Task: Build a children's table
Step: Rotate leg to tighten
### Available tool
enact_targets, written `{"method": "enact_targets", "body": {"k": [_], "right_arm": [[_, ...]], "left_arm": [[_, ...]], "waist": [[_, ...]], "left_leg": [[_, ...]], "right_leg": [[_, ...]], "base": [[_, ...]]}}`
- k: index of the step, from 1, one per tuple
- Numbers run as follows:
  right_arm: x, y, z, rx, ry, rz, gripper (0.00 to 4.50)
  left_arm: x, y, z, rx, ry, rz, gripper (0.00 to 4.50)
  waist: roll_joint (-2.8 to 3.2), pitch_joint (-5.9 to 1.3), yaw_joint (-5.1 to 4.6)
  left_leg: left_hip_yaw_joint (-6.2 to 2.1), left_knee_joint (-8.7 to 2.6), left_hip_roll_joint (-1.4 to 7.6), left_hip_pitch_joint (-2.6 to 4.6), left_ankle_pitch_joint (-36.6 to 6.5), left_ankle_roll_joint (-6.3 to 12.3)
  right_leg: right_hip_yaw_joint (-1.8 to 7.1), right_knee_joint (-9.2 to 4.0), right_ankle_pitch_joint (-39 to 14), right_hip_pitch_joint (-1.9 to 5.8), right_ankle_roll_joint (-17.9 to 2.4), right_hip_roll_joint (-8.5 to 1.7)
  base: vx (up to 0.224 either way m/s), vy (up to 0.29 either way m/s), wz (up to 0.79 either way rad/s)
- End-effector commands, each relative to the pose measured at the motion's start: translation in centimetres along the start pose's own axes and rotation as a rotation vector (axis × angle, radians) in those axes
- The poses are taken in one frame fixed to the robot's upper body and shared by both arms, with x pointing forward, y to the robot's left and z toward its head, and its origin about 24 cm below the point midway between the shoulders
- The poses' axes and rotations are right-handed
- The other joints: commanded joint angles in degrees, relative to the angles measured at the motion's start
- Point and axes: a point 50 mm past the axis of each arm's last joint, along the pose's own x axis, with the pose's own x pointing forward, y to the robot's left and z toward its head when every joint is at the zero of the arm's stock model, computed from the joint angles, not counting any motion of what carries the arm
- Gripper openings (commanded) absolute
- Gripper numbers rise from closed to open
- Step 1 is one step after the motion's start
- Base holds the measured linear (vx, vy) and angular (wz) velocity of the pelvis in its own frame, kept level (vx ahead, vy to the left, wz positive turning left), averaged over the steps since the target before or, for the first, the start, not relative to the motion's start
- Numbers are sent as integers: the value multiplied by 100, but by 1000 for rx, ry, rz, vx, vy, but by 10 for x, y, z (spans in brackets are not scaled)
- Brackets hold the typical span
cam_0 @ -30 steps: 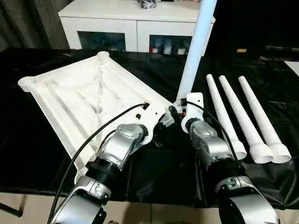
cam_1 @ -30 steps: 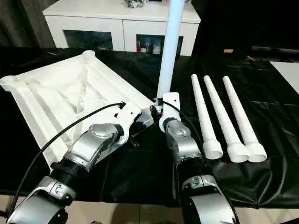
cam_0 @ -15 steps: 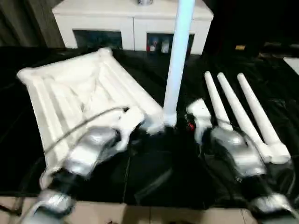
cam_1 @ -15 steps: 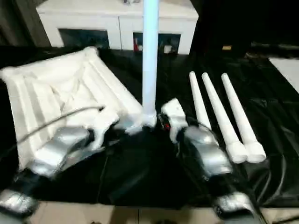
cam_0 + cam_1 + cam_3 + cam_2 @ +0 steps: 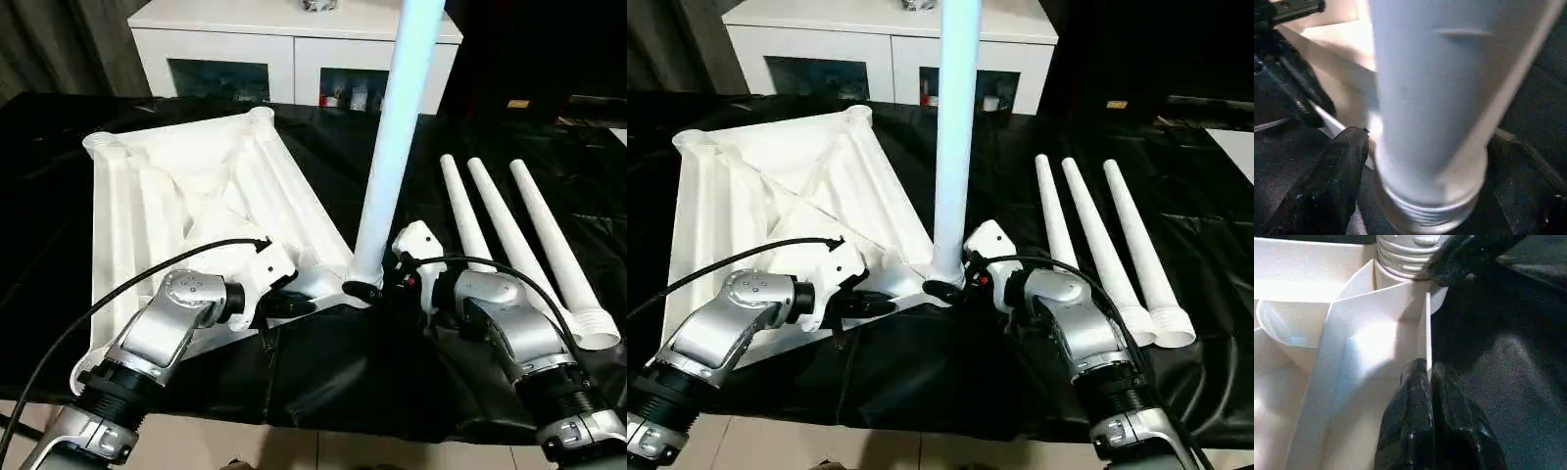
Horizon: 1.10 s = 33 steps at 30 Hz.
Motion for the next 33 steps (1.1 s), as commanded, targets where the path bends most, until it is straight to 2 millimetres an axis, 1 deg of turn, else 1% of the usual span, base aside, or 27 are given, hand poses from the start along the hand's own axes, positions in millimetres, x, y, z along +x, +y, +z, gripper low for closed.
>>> {"method": "enact_targets", "body": {"k": [1, 3, 5, 7, 10, 13, 19, 21, 23, 24, 25, 26, 27, 28, 29, 30, 31, 32, 33], "right_arm": [[0, -1, 2, 7, -11, 10, 365], [0, -1, 1, 18, -11, 17, 365], [1, 0, -1, 31, -8, 19, 337], [1, 0, -2, 35, -7, 19, 330], [2, 0, -3, 51, -16, 19, 296], [2, 0, -2, 54, -19, 17, 280], [3, 3, -5, 71, -25, 24, 273], [7, 6, -10, 83, -1, 3, 272], [13, 10, -17, 82, 38, -22, 272], [17, 9, -20, 101, 58, -77, 272], [23, 8, -24, 127, 75, -146, 272], [31, 5, -26, 176, 84, -258, 272], [35, 2, -27, 222, 84, -334, 272], [39, 0, -28, 277, 88, -410, 272], [40, 0, -29, 287, 89, -424, 272], [42, -1, -29, 312, 93, -454, 272], [45, -3, -30, 348, 99, -512, 272], [50, -3, -30, 382, 102, -555, 272], [53, -3, -29, 403, 100, -593, 272]], "left_arm": [[-1, -3, 15, 45, -51, -45, 0], [-1, -3, 14, 43, -47, -49, 0], [-2, -3, 14, 40, -45, -51, 0], [-2, -3, 14, 39, -44, -52, 0], [-1, -3, 13, 37, -44, -54, 0], [-2, -3, 13, 36, -43, -57, 0], [-1, -5, 12, 26, -42, -68, 0], [3, -5, 10, 14, -42, -60, 0], [8, -6, 8, 0, -38, -35, 0], [13, -5, 8, -12, -35, -5, 0], [18, -3, 8, -31, -32, 36, 0], [28, 1, 10, -61, -28, 113, 0], [34, 3, 12, -79, -24, 156, 0], [41, 7, 15, -105, -21, 224, 0], [43, 8, 16, -109, -20, 237, 0], [46, 9, 17, -121, -18, 267, 0], [52, 10, 21, -148, -25, 299, 0], [59, 12, 26, -178, -36, 340, 0], [65, 13, 31, -193, -47, 379, 0]], "waist": [[-16, -361, -1], [-13, -366, -2], [-5, -367, -3], [-7, -369, -2], [-2, -374, 7], [0, -371, 9], [-5, -375, 8], [-9, -373, 5], [-13, -366, -1], [-26, -352, -14], [-22, -326, -37], [-16, -314, -46], [-38, -289, -86], [-47, -284, -103], [-40, -290, -114], [-39, -284, -121], [-41, -287, -117], [-33, -288, -114], [-39, -289, -113]], "left_leg": [[-156, -423, 357, 90, -927, 294], [-157, -420, 354, 89, -930, 289], [-158, -420, 356, 91, -914, 283], [-156, -418, 354, 93, -893, 282], [-155, -413, 353, 94, -847, 295], [-156, -414, 352, 91, -858, 296], [-156, -410, 349, 91, -856, 285], [-153, -408, 349, 87, -834, 295], [-157, -414, 347, 84, -869, 273], [-157, -424, 348, 89, -973, 238], [-156, -436, 344, 97, -1108, 156], [-167, -452, 346, 108, -1227, 95], [-177, -465, 331, 141, -1531, -34], [-211, -469, 319, 164, -1784, -161], [-215, -466, 316, 176, -1826, -202], [-229, -477, 316, 186, -1955, -219], [-225, -471, 305, 196, -2020, -213], [-224, -468, 300, 214, -2055, -208], [-220, -457, 288, 244, -2121, -206]], "right_leg": [[268, -325, -934, 284, -1485, -397], [267, -323, -947, 288, -1482, -397], [266, -319, -913, 286, -1491, -392], [264, -315, -872, 286, -1507, -391], [265, -304, -804, 291, -1517, -390], [262, -306, -816, 294, -1521, -391], [263, -304, -829, 299, -1514, -391], [266, -305, -810, 296, -1523, -391], [262, -311, -898, 297, -1505, -393], [260, -333, -1074, 289, -1470, -390], [265, -367, -1349, 265, -1429, -393], [264, -393, -1562, 260, -1380, -399], [256, -449, -2078, 233, -1254, -393], [246, -485, -2568, 234, -1087, -410], [249, -488, -2648, 220, -1037, -405], [248, -525, -2804, 205, -931, -408], [249, -550, -2883, 183, -857, -408], [247, -563, -2913, 169, -835, -403], [244, -586, -2969, 139, -802, -392]], "base": [[0, 0, 0], [0, 0, 0], [0, 0, 0], [0, 0, 0], [0, 0, 0], [0, 0, 0], [0, 0, 0], [0, 0, 0], [0, 0, 0], [0, 0, 0], [0, 0, 0], [0, 0, 0], [0, 0, 0], [0, 0, 0], [0, 0, 0], [0, 0, 0], [0, 0, 0], [0, 0, 0], [0, 0, 0]]}}
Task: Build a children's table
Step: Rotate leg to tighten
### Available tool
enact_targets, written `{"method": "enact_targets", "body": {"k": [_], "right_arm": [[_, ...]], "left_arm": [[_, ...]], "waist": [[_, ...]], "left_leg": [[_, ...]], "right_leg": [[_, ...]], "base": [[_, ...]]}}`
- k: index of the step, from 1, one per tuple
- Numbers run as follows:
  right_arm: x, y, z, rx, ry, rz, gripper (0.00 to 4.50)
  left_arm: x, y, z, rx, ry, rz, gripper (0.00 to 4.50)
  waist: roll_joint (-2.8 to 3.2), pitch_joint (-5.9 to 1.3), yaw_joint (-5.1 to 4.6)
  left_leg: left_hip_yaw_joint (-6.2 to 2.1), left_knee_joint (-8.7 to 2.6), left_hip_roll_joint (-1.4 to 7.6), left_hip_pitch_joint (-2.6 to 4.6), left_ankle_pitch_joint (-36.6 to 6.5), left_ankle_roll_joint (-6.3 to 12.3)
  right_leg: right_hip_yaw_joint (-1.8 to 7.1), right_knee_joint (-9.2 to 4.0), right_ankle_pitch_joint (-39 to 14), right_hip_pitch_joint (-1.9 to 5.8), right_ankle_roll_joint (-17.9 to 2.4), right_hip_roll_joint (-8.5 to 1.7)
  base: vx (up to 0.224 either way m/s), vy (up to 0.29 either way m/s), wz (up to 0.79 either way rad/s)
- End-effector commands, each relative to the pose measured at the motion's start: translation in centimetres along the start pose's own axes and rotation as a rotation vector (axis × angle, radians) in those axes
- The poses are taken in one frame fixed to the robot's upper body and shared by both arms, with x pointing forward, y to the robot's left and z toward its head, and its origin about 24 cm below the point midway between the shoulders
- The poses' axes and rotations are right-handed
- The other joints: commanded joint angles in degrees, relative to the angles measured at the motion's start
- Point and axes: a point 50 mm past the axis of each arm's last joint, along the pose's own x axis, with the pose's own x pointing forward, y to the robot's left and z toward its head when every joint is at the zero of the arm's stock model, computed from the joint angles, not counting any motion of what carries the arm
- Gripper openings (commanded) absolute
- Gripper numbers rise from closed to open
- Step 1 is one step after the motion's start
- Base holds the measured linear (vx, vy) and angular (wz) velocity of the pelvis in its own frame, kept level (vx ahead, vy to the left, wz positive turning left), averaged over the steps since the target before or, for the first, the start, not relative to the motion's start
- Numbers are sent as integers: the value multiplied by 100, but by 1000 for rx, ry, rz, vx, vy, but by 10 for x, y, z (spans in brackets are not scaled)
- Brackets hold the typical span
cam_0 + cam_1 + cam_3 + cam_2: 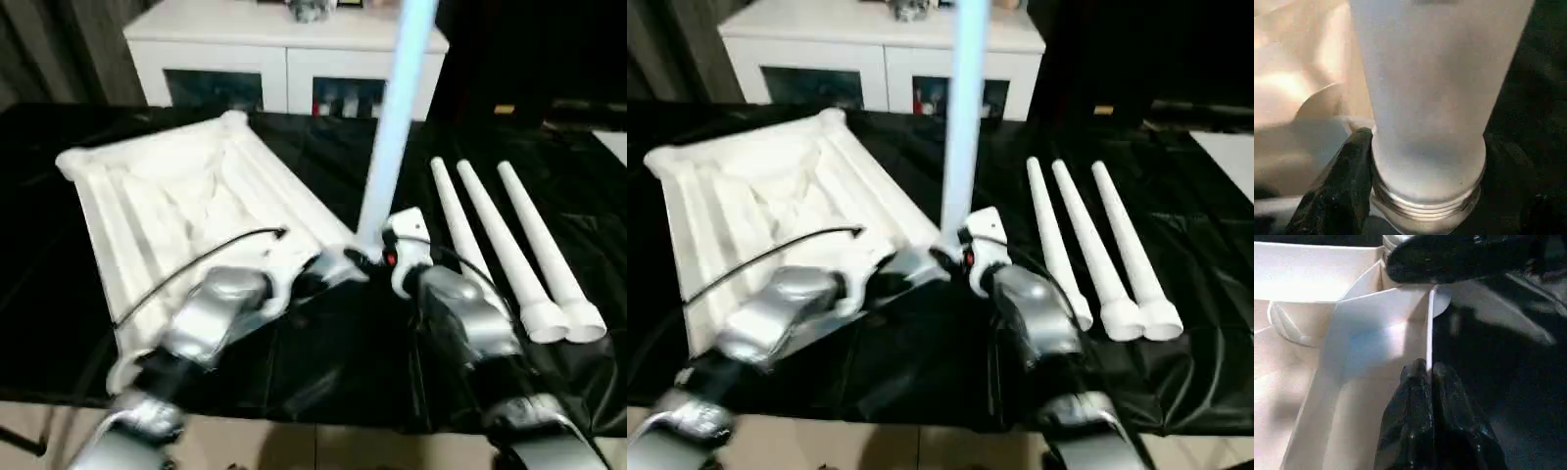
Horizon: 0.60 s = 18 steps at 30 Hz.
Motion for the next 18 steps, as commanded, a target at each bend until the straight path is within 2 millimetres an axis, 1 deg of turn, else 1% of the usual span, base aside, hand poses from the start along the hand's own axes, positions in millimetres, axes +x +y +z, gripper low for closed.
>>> {"method": "enact_targets", "body": {"k": [1, 2, 3, 4, 5, 6, 7, 8, 9, 10, 11, 13, 14, 15, 16, 17, 18], "right_arm": [[4, 8, -29, 80, 122, -74, 272], [8, 12, -28, 86, 119, -100, 272], [9, 13, -28, 90, 117, -104, 272], [12, 18, -27, 104, 113, -115, 272], [15, 24, -25, 116, 109, -102, 272], [15, 24, -25, 119, 108, -101, 272], [16, 31, -22, 200, 86, -28, 272], [16, 33, -21, 221, 79, -8, 272], [15, 31, -19, 199, 63, -9, 272], [15, 30, -17, 174, 49, -15, 328], [14, 29, -14, 169, 32, 2, 342], [12, 27, -9, 164, 1, 14, 348], [11, 23, -4, 158, -22, 21, 362], [8, 19, 0, 143, -39, 32, 377], [7, 18, 0, 135, -41, 38, 389], [5, 15, 2, 114, -48, 57, 389], [0, 10, 4, 41, -47, 93, 396]], "left_arm": [[11, 2, 10, -48, -29, 123, 0], [15, 1, 14, -44, -36, 172, 0], [16, 1, 15, -39, -35, 179, 0], [19, 0, 17, -22, -35, 203, 0], [20, 0, 20, -9, -44, 216, 0], [20, 0, 20, -7, -46, 214, 0], [19, 0, 22, 8, -61, 202, 0], [19, 0, 23, 12, -63, 202, 0], [17, -1, 24, 8, -83, 184, 0], [15, -1, 26, 7, -98, 168, 0], [13, -1, 26, 18, -105, 155, 0], [10, -1, 25, 27, -109, 135, 0], [7, 0, 22, 43, -104, 122, 0], [3, 1, 19, 61, -99, 101, 0], [2, 1, 18, 63, -96, 97, 0], [-1, 2, 15, 67, -88, 83, 0], [-8, 1, 9, 80, -73, 39, 0]], "waist": [[-8, -283, -44], [-12, -291, -44], [-16, -302, -42], [-18, -303, -50], [-28, -315, -49], [-27, -328, -34], [-36, -332, -21], [-36, -337, -17], [-36, -337, -7], [-26, -338, -2], [-28, -344, 6], [-32, -345, 2], [-34, -342, -42], [-11, -351, -53], [-13, -358, -59], [-24, -367, -64], [-3, -368, -60]], "left_leg": [[-222, -469, 304, 161, -2146, -194], [-228, -483, 299, 122, -2103, -174], [-231, -488, 304, 108, -2064, -164], [-224, -491, 304, 99, -2027, -153], [-224, -489, 299, 87, -1978, -124], [-221, -490, 300, 61, -1846, -74], [-208, -490, 304, 42, -1727, -13], [-206, -488, 301, 35, -1695, 33], [-203, -491, 310, 27, -1615, 88], [-196, -488, 312, 27, -1538, 103], [-192, -487, 319, 22, -1493, 118], [-191, -483, 310, 1, -1465, 167], [-227, -501, 308, -82, -1420, 187], [-247, -515, 324, -94, -1389, 181], [-228, -494, 331, -68, -1340, 192], [-218, -474, 333, -46, -1300, 198], [-206, -461, 332, -42, -1187, 243]], "right_leg": [[218, -585, -2917, 52, -814, -385], [221, -576, -2804, 78, -794, -384], [218, -566, -2715, 91, -797, -388], [225, -563, -2629, 83, -806, -381], [228, -544, -2487, 97, -843, -386], [232, -526, -2274, 126, -878, -390], [241, -509, -2067, 136, -930, -396], [244, -493, -1979, 151, -954, -396], [243, -479, -1864, 162, -1003, -396], [245, -472, -1780, 160, -1060, -400], [245, -463, -1723, 171, -1092, -403], [245, -456, -1672, 186, -1103, -402], [231, -443, -1790, 249, -1054, -426], [215, -429, -1795, 259, -1044, -425], [214, -452, -1776, 222, -1040, -420], [219, -440, -1676, 207, -1077, -411], [223, -418, -1456, 206, -1195, -411]], "base": [[0, 0, 0], [0, 0, 0], [0, 0, 0], [0, 0, 0], [0, 0, 0], [0, 0, 0], [0, 0, 0], [0, 0, 0], [0, 0, 0], [0, 0, 0], [0, 0, 0], [0, 0, 0], [0, 0, 0], [0, 0, 0], [0, 0, 0], [0, 0, 0], [0, 0, 0]]}}
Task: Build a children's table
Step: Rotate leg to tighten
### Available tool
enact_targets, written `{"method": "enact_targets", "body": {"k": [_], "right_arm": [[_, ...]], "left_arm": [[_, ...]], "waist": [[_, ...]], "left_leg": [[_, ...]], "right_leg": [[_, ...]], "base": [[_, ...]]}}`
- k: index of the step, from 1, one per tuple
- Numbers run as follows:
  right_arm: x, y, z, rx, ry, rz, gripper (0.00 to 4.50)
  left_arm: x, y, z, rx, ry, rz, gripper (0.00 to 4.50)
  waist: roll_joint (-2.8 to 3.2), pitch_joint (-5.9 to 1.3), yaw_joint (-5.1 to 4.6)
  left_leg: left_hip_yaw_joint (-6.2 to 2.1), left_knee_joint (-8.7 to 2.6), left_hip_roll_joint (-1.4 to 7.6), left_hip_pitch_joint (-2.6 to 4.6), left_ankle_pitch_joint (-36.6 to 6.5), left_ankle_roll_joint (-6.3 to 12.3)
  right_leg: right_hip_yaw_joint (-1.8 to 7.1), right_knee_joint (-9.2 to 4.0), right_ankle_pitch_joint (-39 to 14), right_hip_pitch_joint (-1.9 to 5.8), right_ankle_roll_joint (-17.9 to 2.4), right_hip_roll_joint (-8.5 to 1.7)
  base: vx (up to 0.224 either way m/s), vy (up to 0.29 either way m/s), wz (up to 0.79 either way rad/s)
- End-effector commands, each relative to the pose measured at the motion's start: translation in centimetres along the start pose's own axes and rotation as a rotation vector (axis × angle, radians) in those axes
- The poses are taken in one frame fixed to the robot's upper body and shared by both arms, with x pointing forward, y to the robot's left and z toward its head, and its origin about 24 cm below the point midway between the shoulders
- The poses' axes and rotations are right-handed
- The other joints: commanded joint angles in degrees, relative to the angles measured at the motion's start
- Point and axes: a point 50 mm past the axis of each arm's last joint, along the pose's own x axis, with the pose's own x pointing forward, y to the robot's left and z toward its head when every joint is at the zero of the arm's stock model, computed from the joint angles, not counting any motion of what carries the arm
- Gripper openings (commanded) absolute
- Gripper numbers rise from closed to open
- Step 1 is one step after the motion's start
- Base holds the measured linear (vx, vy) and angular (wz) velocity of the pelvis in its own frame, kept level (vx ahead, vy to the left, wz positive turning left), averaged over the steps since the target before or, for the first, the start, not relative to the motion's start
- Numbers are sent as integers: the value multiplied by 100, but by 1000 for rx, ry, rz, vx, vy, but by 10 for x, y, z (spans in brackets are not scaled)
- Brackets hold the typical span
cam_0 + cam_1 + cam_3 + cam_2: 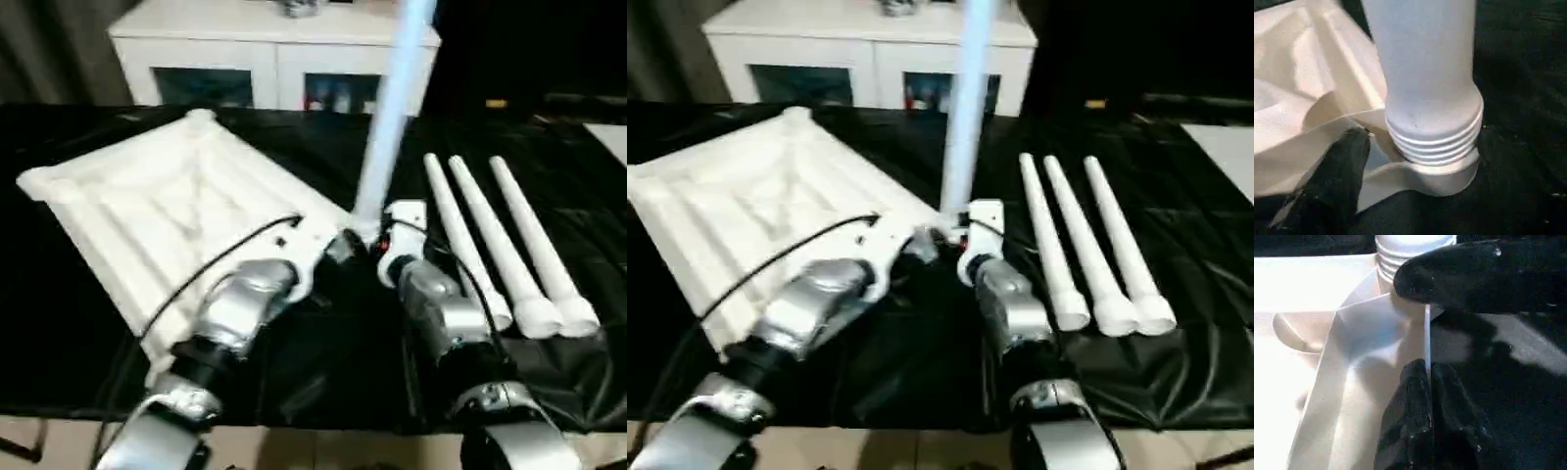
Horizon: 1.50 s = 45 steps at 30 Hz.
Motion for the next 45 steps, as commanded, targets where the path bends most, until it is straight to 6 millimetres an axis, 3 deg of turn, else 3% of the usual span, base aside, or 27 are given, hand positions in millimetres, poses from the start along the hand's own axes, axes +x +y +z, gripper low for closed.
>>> {"method": "enact_targets", "body": {"k": [1, 6, 9, 13, 17, 20, 22, 24, 33, 38, 42, 44, 45], "right_arm": [[-10, -2, -1, -96, 33, 119, 396], [-34, -16, 0, -223, 60, 301, 396], [-49, -20, 1, -264, 88, 436, 396], [-59, -22, 0, -305, 137, 531, 396], [-61, -20, 0, -336, 157, 581, 396], [-61, -19, -1, -348, 171, 598, 396], [-61, -19, -1, -340, 174, 601, 396], [-60, -18, -1, -328, 173, 602, 363], [-60, -17, -2, -299, 170, 615, 290], [-61, -16, -4, -286, 171, 624, 274], [-51, -20, -11, -281, 169, 476, 271], [-44, -22, -15, -253, 171, 386, 271], [-32, -23, -23, -181, 182, 212, 270]], "left_arm": [[-11, -7, 1, 33, -47, -118, 0], [-33, -6, -11, 64, -33, -264, 0], [-47, -8, -15, 106, -40, -391, 0], [-59, -10, -14, 112, -37, -493, 0], [-62, -8, -14, 119, -27, -508, 0], [-62, -6, -15, 125, -20, -504, 0], [-62, -4, -15, 127, -19, -500, 0], [-62, -4, -14, 127, -20, -500, 0], [-63, -3, -14, 120, -18, -505, 0], [-62, -3, -14, 112, -20, -510, 0], [-56, -2, -16, 95, -17, -459, 0], [-50, -1, -17, 80, -8, -406, 0], [-36, -2, -18, 40, 13, -301, 0]], "waist": [[-10, -355, 50], [-1, -370, 134], [6, -336, 153], [10, -317, 141], [-7, -309, 140], [-13, -325, 140], [-26, -333, 143], [-15, -337, 151], [-7, -337, 152], [-9, -343, 153], [-8, -340, 133], [-1, -306, 95], [-1, -317, 101]], "left_leg": [[-170, -442, 351, 25, -1086, 277], [-142, -407, 361, 24, -695, 459], [-144, -428, 373, 52, -956, 457], [-142, -456, 390, 89, -1250, 243], [-142, -455, 379, 82, -1315, 146], [-147, -442, 374, 64, -1156, 173], [-142, -432, 373, 59, -1017, 216], [-140, -425, 372, 61, -934, 253], [-146, -424, 369, 58, -966, 237], [-144, -416, 368, 62, -946, 237], [-137, -414, 356, 66, -964, 196], [-151, -444, 358, 71, -1231, 84], [-163, -442, 358, 83, -1291, 43]], "right_leg": [[253, -415, -1295, 266, -1219, -404], [240, -313, -578, 293, -1462, -382], [241, -350, -901, 271, -1474, -385], [255, -374, -1271, 241, -1411, -379], [266, -384, -1399, 242, -1389, -390], [265, -363, -1240, 263, -1388, -395], [265, -346, -1085, 269, -1416, -393], [261, -332, -970, 270, -1455, -391], [255, -332, -1017, 281, -1449, -387], [256, -326, -991, 285, -1463, -387], [254, -336, -1058, 269, -1462, -382], [249, -383, -1425, 257, -1393, -381], [243, -383, -1526, 271, -1356, -389]], "base": [[0, 0, 0], [0, 0, 0], [0, 0, 0], [0, 0, 0], [0, 0, 0], [0, 0, 0], [0, 0, 0], [0, 0, 0], [0, 0, 0], [0, 0, 0], [0, 0, 0], [0, 0, 0], [0, 0, 0]]}}
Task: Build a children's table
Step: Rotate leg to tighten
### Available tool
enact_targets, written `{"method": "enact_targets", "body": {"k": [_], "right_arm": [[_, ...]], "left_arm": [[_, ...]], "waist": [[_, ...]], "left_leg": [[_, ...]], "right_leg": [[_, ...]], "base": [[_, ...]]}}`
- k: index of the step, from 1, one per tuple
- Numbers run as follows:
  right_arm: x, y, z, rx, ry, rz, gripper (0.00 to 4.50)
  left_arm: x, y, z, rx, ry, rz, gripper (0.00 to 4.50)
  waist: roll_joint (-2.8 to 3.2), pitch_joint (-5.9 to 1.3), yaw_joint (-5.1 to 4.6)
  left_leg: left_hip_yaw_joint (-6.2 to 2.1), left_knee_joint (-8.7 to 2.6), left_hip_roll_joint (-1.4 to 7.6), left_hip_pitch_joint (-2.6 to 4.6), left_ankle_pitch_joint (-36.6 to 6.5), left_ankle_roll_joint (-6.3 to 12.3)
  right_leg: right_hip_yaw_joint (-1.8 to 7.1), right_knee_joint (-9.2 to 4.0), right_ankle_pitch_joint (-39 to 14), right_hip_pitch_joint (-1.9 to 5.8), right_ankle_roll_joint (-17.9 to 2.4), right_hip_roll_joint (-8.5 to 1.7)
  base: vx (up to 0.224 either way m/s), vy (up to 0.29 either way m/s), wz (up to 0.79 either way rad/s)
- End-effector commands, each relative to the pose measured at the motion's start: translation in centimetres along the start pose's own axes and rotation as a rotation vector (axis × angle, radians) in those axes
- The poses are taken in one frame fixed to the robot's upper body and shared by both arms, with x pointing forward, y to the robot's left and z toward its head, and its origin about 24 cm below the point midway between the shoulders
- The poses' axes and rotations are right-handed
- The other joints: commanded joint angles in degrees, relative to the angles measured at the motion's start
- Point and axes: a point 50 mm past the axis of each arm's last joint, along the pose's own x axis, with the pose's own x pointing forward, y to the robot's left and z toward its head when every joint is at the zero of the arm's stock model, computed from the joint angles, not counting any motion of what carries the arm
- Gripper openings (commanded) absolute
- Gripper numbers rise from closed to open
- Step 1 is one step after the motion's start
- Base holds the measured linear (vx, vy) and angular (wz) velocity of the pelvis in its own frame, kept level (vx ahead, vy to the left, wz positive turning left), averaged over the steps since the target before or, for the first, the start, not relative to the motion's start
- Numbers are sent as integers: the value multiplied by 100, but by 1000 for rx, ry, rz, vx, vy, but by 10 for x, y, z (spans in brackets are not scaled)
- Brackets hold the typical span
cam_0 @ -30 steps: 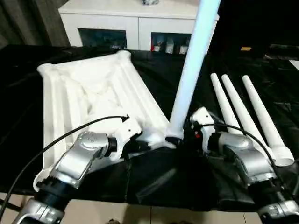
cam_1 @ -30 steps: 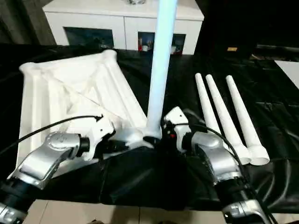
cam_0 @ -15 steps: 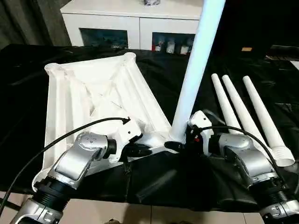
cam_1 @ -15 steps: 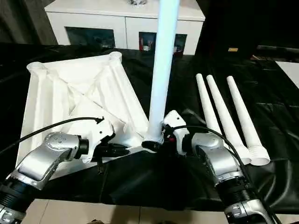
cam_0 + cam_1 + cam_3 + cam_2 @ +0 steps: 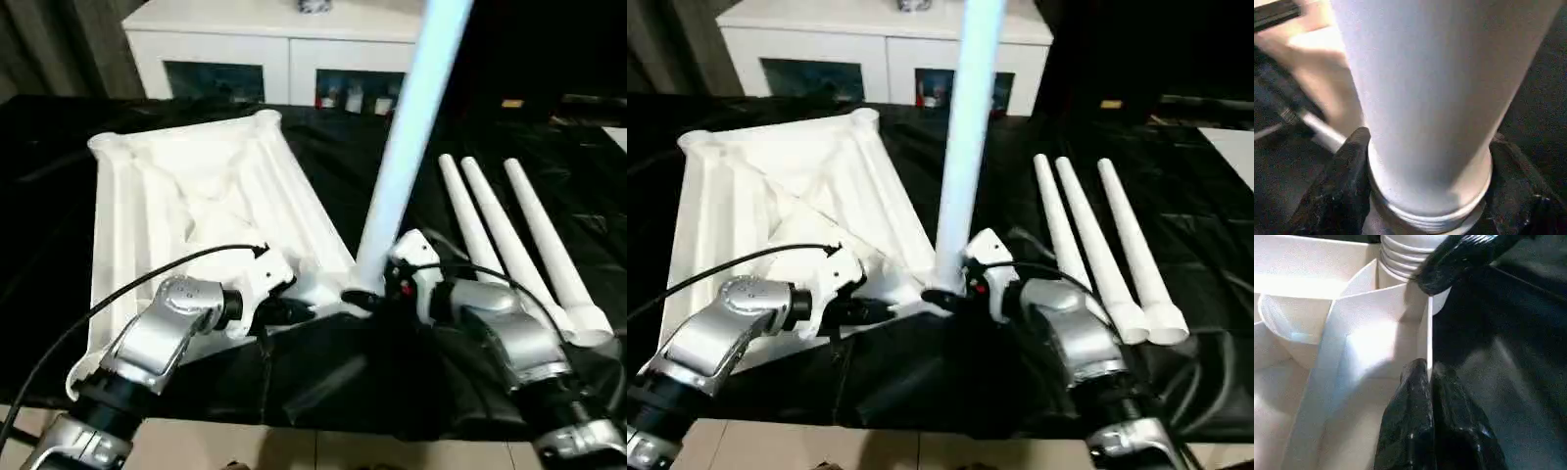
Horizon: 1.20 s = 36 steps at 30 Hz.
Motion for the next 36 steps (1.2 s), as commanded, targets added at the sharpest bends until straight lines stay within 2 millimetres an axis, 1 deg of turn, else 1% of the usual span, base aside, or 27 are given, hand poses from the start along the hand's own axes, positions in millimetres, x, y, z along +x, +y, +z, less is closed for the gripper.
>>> {"method": "enact_targets", "body": {"k": [1, 2, 3, 5, 7, 9, 11, 12, 13, 14, 15, 16, 17, 20, 21, 22, 23, 24, 25, 27, 28, 29, 31, 32, 33, 34, 36], "right_arm": [[9, -12, -17, 112, 74, -248, 270], [20, -12, -22, 154, 97, -370, 270], [27, -9, -24, 178, 111, -416, 270], [36, -5, -26, 218, 120, -467, 270], [46, 0, -26, 254, 121, -521, 269], [58, 8, -21, 277, 102, -548, 269], [63, 11, -20, 295, 97, -539, 269], [67, 15, -19, 295, 99, -515, 269], [69, 17, -17, 308, 86, -493, 269], [69, 17, -17, 308, 86, -493, 269], [72, 17, -13, 314, 62, -491, 304], [72, 17, -13, 314, 62, -491, 304], [70, 13, -10, 308, 27, -497, 339], [63, 4, -2, 258, -41, -493, 352], [61, 2, 1, 239, -56, -474, 365], [57, 0, 4, 219, -71, -453, 386], [54, -1, 5, 198, -77, -427, 386], [48, -3, 8, 161, -85, -382, 386], [42, -5, 9, 121, -84, -342, 386], [30, -6, 10, 47, -73, -251, 386], [19, -6, 10, -18, -59, -173, 386], [16, -6, 9, -43, -55, -143, 386], [3, -7, 8, -89, -38, -66, 386], [-5, -8, 7, -111, -27, -14, 386], [-8, -8, 7, -118, -20, 13, 386], [-12, -7, 7, -124, -13, 40, 386], [-13, -7, 7, -129, -7, 59, 386]], "left_arm": [[18, 2, 9, -28, -10, 87, 0], [31, 5, 11, -72, -5, 177, 0], [40, 6, 12, -98, -3, 232, 0], [50, 7, 15, -129, 1, 296, 0], [60, 8, 20, -161, -6, 374, 0], [69, 11, 26, -174, -15, 460, 0], [71, 13, 27, -163, -19, 491, 0], [73, 13, 28, -150, -22, 507, 0], [73, 13, 29, -150, -29, 502, 0], [73, 13, 29, -150, -29, 502, 0], [75, 14, 31, -152, -40, 506, 0], [75, 14, 31, -152, -40, 506, 0], [73, 15, 32, -146, -56, 492, 0], [65, 16, 32, -130, -81, 443, 0], [62, 16, 32, -116, -88, 420, 0], [59, 15, 30, -107, -88, 396, 0], [55, 15, 28, -95, -91, 375, 0], [49, 14, 26, -73, -95, 338, 0], [43, 14, 21, -70, -86, 310, 0], [32, 13, 15, -52, -77, 250, 0], [24, 12, 9, -39, -65, 205, 0], [21, 12, 7, -33, -61, 191, 0], [11, 9, 4, -3, -66, 115, 0], [4, 4, 3, 25, -75, 42, 0], [1, 0, 3, 19, -78, -11, 0], [-3, -4, 3, 11, -80, -65, 0], [-5, -6, 3, 4, -78, -98, 0]], "waist": [[12, -291, -49], [0, -297, -64], [9, -308, -82], [-3, -285, -96], [-3, -279, -96], [-9, -288, -86], [-11, -297, -66], [-8, -307, -65], [17, -315, -52], [7, -317, -55], [12, -319, -52], [18, -323, -57], [26, -323, -48], [38, -330, -60], [31, -327, -102], [33, -337, -128], [34, -347, -157], [32, -359, -145], [34, -366, -142], [39, -393, -111], [25, -398, -119], [38, -412, -61], [42, -433, -60], [40, -435, -31], [38, -429, -35], [54, -421, -19], [50, -403, -4]], "left_leg": [[-168, -478, 329, 87, -1494, -57], [-191, -470, 312, 106, -1659, -184], [-210, -473, 311, 116, -1726, -257], [-208, -473, 297, 148, -1908, -264], [-194, -457, 272, 191, -2126, -188], [-208, -454, 261, 207, -2217, -167], [-217, -471, 270, 195, -2186, -138], [-224, -493, 274, 155, -2126, -88], [-220, -497, 280, 159, -2085, -62], [-212, -498, 277, 151, -2046, -38], [-210, -507, 282, 144, -2011, -7], [-207, -502, 280, 148, -2031, -2], [-206, -508, 285, 157, -2028, 8], [-222, -524, 290, 116, -2056, 18], [-235, -541, 286, 63, -2032, 41], [-247, -551, 299, 50, -1986, 57], [-238, -535, 306, 50, -1926, 84], [-243, -531, 313, 47, -1835, 105], [-222, -520, 316, 15, -1628, 187], [-203, -487, 323, 15, -1359, 289], [-188, -477, 316, -12, -1263, 346], [-170, -443, 344, 14, -1049, 437], [-143, -406, 328, -10, -660, 597], [-153, -408, 329, 0, -618, 619], [-155, -404, 345, -30, -530, 709], [-140, -402, 353, 11, -579, 726], [-126, -407, 353, 11, -654, 698]], "right_leg": [[270, -437, -1834, 200, -1299, -376], [256, -467, -2203, 204, -1184, -399], [254, -489, -2327, 203, -1104, -406], [242, -535, -2521, 170, -1023, -388], [244, -603, -2837, 122, -873, -389], [219, -631, -3041, 119, -734, -389], [218, -627, -2945, 133, -678, -388], [213, -615, -2819, 161, -672, -389], [215, -607, -2714, 170, -689, -397], [217, -609, -2659, 171, -701, -394], [219, -604, -2598, 175, -735, -398], [214, -608, -2626, 173, -751, -400], [215, -612, -2623, 171, -760, -402], [207, -606, -2599, 190, -758, -418], [199, -590, -2563, 233, -763, -416], [193, -579, -2474, 251, -766, -418], [198, -570, -2353, 241, -839, -423], [194, -556, -2231, 270, -872, -426], [206, -519, -1964, 286, -958, -421], [212, -473, -1591, 293, -1083, -423], [216, -462, -1469, 303, -1117, -415], [226, -429, -1186, 273, -1168, -419], [222, -340, -589, 282, -1439, -395], [211, -333, -512, 291, -1467, -389], [218, -292, -322, 304, -1514, -400], [220, -298, -342, 275, -1576, -397], [226, -309, -482, 257, -1608, -381]], "base": [[0, 0, 0], [0, 0, 0], [0, 0, 0], [0, 0, 0], [0, 0, 0], [0, 0, 0], [0, 0, 0], [0, 0, 0], [0, 0, 0], [0, 0, 0], [0, 0, 0], [0, 0, 0], [0, 0, 0], [0, 0, 0], [0, 0, 0], [0, 0, 0], [0, 0, 0], [0, 0, 0], [0, 0, 0], [0, 0, 0], [0, 0, 0], [0, 0, 0], [0, 0, 0], [0, 0, 0], [0, 0, 0], [0, 0, 0], [0, 0, 0]]}}
